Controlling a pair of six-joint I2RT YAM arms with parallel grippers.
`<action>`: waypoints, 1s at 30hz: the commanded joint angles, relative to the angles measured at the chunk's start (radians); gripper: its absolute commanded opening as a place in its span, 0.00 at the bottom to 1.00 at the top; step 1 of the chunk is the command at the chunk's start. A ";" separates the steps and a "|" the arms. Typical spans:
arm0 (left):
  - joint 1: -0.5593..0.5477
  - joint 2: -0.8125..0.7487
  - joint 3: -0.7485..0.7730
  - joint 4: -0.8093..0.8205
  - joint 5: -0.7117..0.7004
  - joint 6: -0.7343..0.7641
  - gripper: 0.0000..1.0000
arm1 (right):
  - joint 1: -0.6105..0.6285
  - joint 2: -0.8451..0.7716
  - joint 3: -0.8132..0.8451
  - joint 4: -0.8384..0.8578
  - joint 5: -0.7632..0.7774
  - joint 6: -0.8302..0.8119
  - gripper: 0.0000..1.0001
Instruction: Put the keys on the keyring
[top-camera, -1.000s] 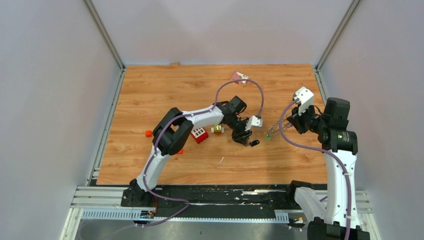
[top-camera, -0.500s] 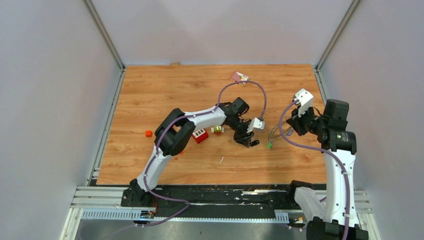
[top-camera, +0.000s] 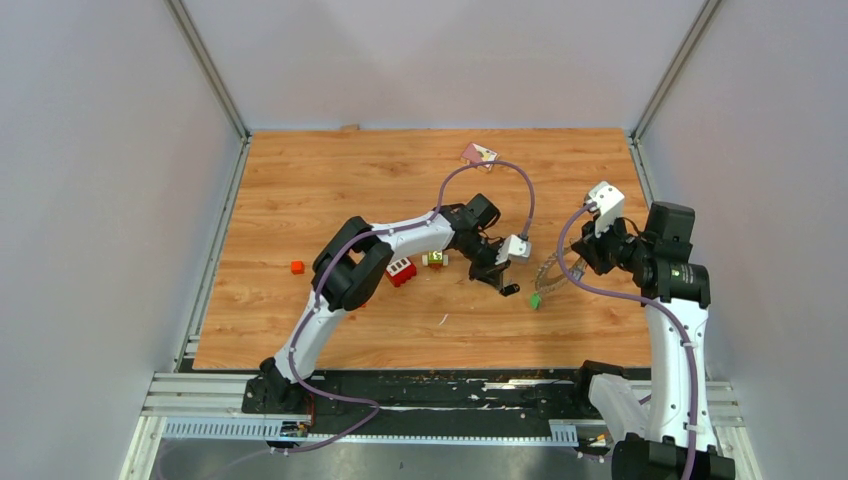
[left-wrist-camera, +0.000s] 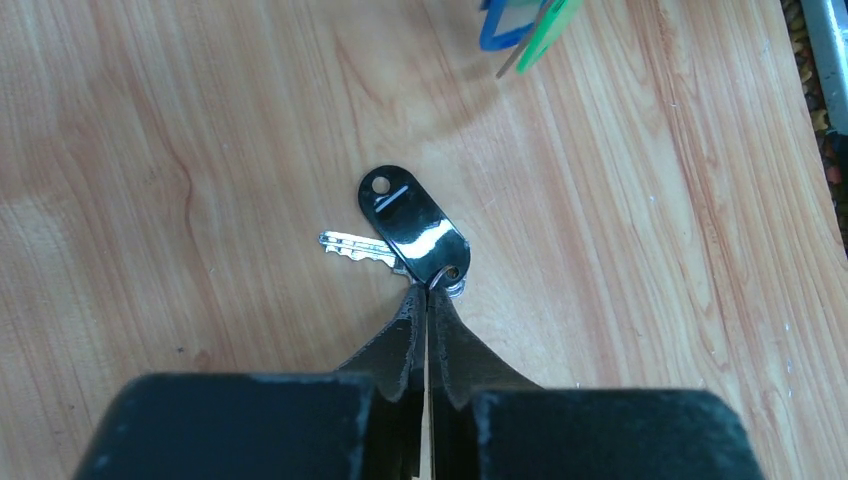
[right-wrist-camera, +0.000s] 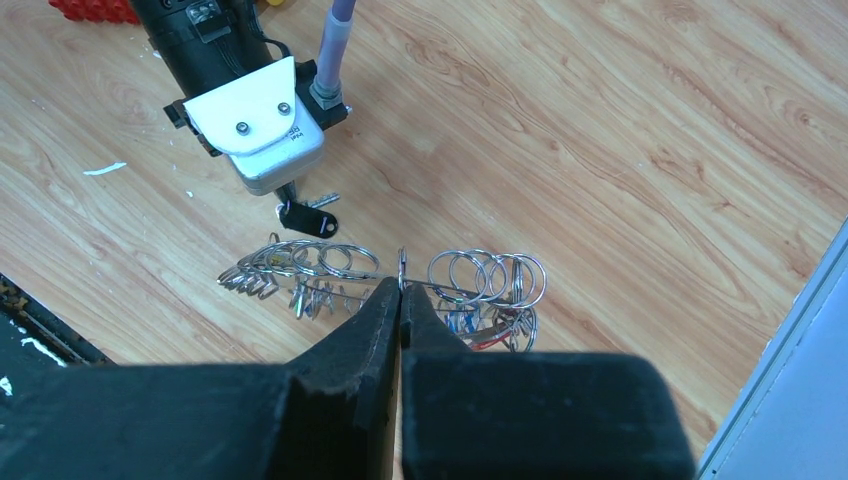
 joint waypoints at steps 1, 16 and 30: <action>-0.009 -0.019 0.028 -0.051 -0.004 0.009 0.00 | -0.009 -0.014 -0.003 0.043 -0.043 -0.016 0.00; -0.002 -0.383 -0.290 0.086 -0.091 -0.048 0.00 | -0.004 -0.006 -0.042 0.041 -0.169 -0.076 0.00; 0.023 -0.638 -0.653 0.368 -0.287 -0.129 0.00 | 0.049 0.020 -0.072 0.105 -0.248 -0.064 0.00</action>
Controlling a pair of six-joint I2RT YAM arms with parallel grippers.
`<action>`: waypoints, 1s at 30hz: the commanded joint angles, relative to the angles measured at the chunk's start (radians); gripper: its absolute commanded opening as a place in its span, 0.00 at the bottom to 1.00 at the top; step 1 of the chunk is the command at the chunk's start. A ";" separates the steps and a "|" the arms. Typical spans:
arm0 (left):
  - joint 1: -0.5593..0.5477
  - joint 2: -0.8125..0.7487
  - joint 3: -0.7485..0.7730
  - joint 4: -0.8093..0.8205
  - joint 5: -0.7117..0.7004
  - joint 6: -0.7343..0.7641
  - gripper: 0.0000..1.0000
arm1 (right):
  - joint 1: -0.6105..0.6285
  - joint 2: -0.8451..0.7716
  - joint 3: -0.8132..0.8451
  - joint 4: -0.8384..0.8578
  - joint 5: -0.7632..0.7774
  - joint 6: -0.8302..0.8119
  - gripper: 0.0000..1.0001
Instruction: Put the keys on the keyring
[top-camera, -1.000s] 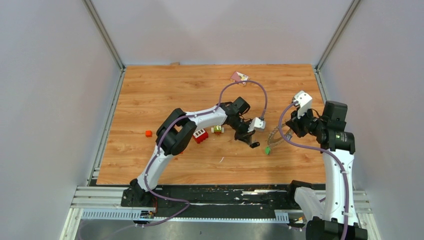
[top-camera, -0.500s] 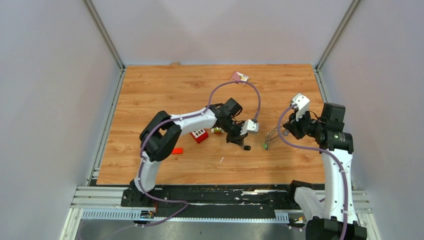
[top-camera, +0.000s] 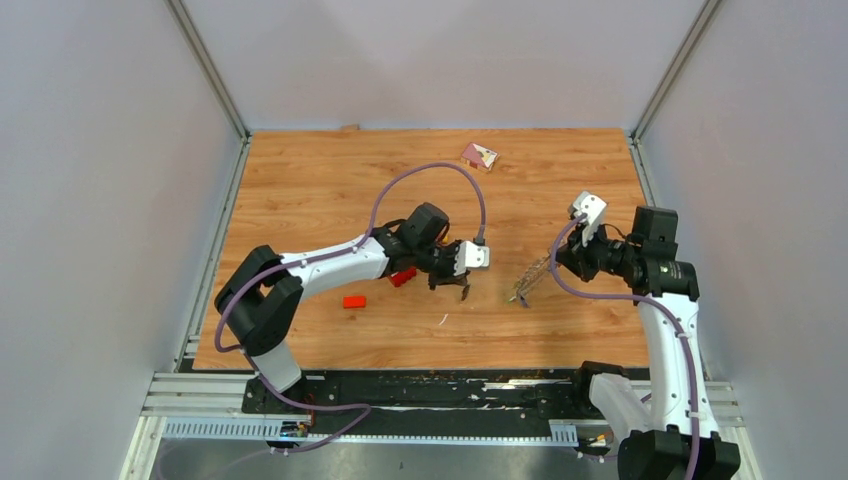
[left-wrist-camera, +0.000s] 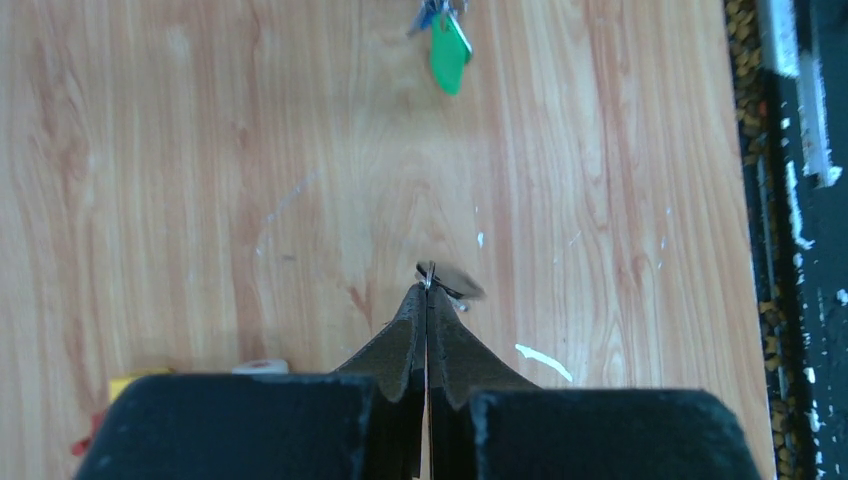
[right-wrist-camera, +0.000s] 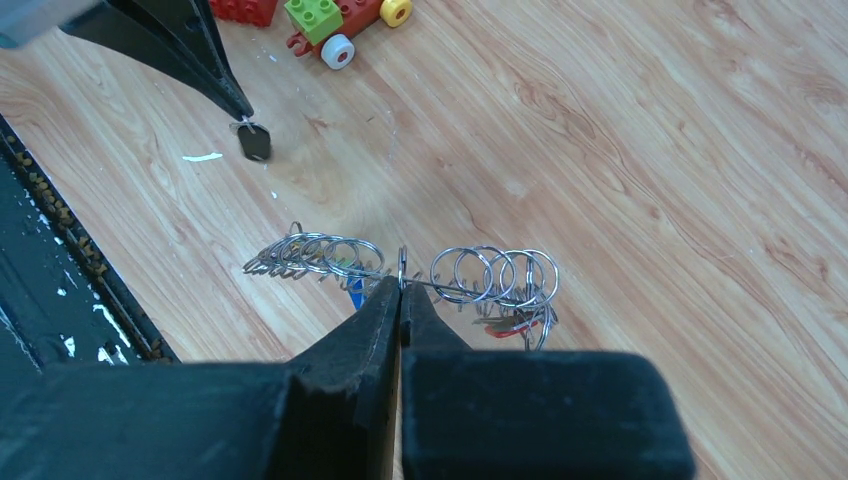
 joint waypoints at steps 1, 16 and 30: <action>0.000 -0.025 -0.055 0.112 -0.102 -0.038 0.00 | 0.004 -0.007 -0.006 0.090 -0.065 0.005 0.00; -0.077 0.079 -0.084 0.133 -0.153 -0.025 0.00 | 0.004 -0.019 -0.042 0.115 -0.029 0.016 0.00; -0.125 0.158 0.019 0.033 -0.202 -0.018 0.26 | 0.004 -0.030 -0.055 0.113 0.015 0.010 0.00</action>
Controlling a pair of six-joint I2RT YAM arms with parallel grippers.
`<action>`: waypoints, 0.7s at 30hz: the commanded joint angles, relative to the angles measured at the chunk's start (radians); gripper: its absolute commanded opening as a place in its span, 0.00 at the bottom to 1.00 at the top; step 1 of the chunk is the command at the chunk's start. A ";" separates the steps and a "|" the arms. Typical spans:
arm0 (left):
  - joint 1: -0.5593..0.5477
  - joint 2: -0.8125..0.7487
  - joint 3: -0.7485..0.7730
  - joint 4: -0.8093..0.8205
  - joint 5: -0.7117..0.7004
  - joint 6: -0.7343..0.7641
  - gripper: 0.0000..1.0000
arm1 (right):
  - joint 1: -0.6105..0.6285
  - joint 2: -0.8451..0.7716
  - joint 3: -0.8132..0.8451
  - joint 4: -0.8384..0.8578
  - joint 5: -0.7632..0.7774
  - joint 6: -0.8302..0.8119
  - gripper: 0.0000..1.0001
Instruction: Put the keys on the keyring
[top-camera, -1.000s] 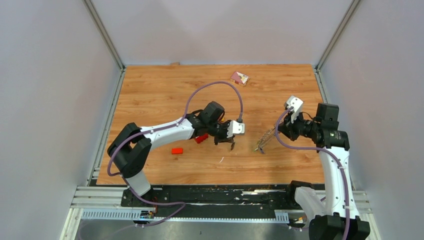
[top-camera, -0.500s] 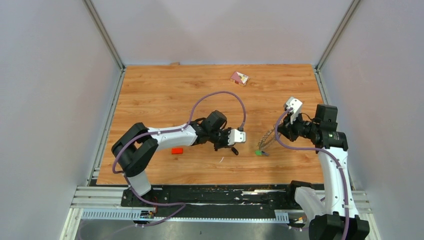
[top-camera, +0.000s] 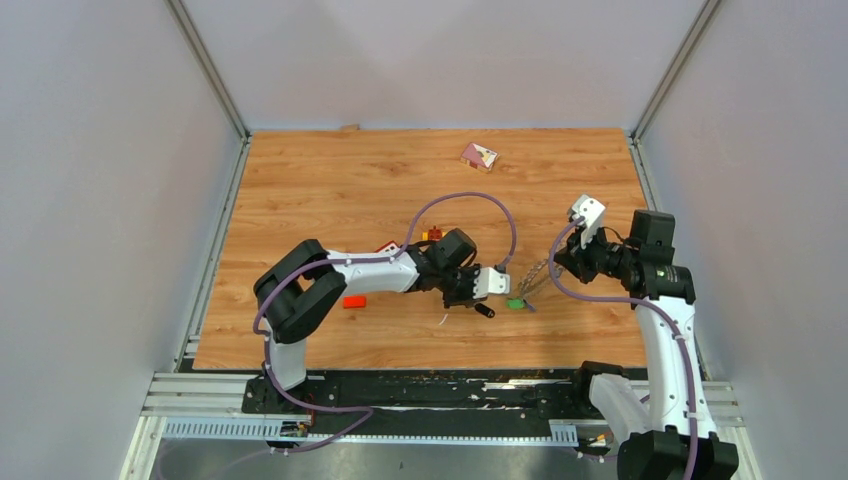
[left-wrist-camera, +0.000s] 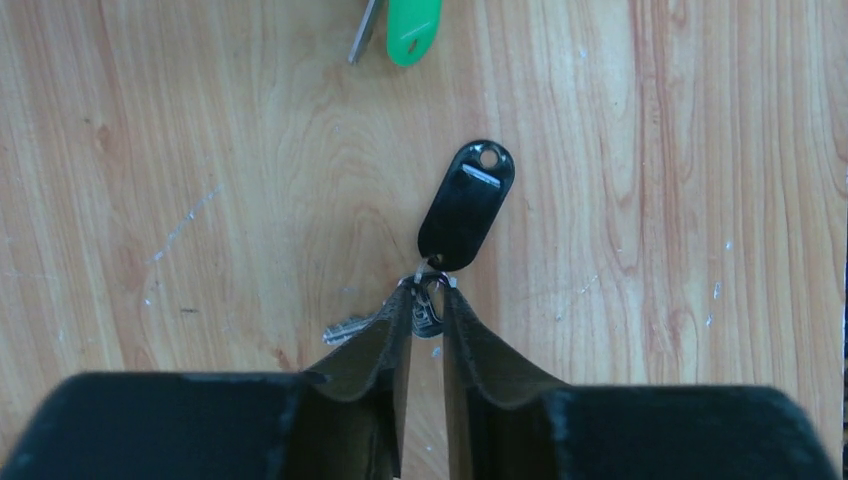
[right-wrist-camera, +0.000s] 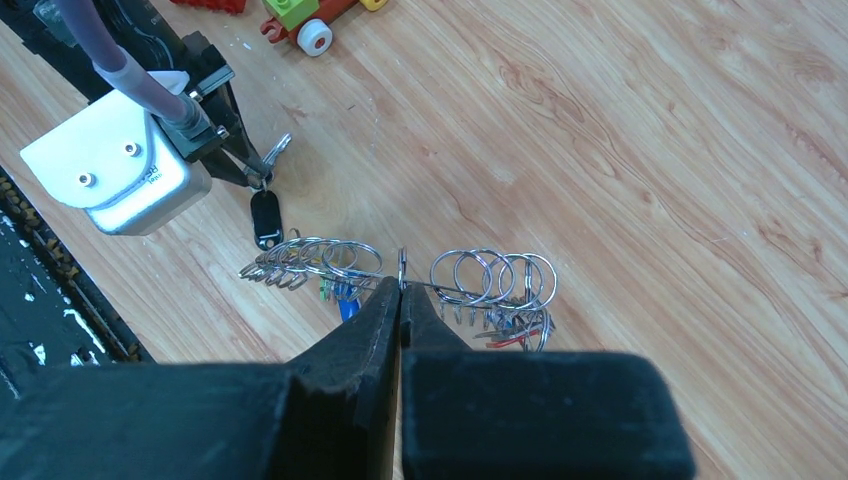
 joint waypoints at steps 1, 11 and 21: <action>-0.004 -0.035 0.006 -0.036 -0.014 0.012 0.30 | 0.003 -0.013 0.002 0.054 -0.018 -0.006 0.00; -0.004 -0.047 0.010 -0.035 0.003 0.090 0.55 | 0.003 -0.013 -0.002 0.053 -0.018 -0.008 0.00; -0.003 0.063 0.153 -0.169 0.102 0.207 0.56 | 0.003 -0.015 -0.005 0.047 -0.010 -0.014 0.00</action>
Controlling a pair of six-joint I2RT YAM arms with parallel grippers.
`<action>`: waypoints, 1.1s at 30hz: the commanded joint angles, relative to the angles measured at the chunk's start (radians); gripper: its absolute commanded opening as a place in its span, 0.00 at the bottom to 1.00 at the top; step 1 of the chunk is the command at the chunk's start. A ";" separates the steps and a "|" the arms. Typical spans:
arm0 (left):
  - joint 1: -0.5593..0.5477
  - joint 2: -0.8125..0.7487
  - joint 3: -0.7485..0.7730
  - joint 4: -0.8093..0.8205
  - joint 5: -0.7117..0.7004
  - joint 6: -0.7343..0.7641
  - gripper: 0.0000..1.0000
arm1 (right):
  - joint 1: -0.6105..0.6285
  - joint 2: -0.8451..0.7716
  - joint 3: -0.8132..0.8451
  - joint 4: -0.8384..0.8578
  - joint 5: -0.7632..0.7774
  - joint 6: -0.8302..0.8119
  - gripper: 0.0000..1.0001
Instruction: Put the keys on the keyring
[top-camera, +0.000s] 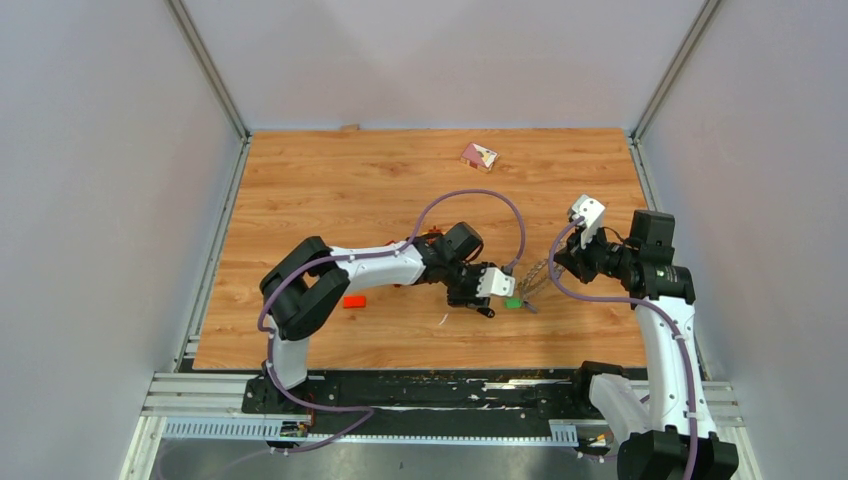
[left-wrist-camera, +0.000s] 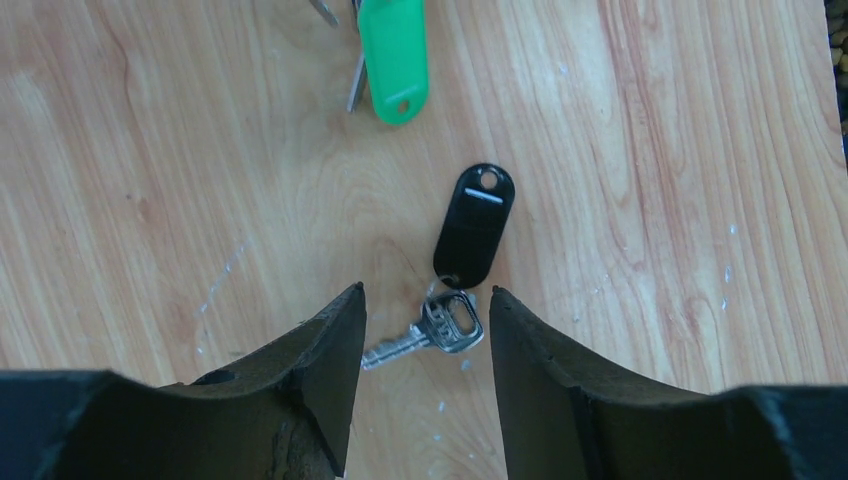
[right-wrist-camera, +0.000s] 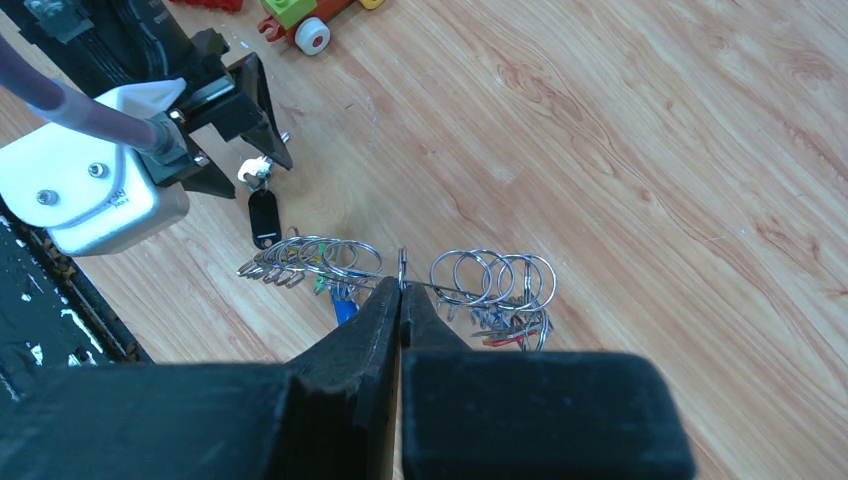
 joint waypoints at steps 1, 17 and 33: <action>-0.003 0.059 0.099 -0.092 0.068 0.064 0.56 | 0.003 -0.015 -0.003 0.043 -0.017 -0.014 0.00; 0.010 0.113 0.173 -0.220 0.091 0.135 0.51 | 0.003 -0.012 -0.006 0.038 -0.020 -0.022 0.00; 0.014 0.126 0.200 -0.252 0.094 0.127 0.20 | 0.003 -0.009 -0.008 0.038 -0.020 -0.024 0.00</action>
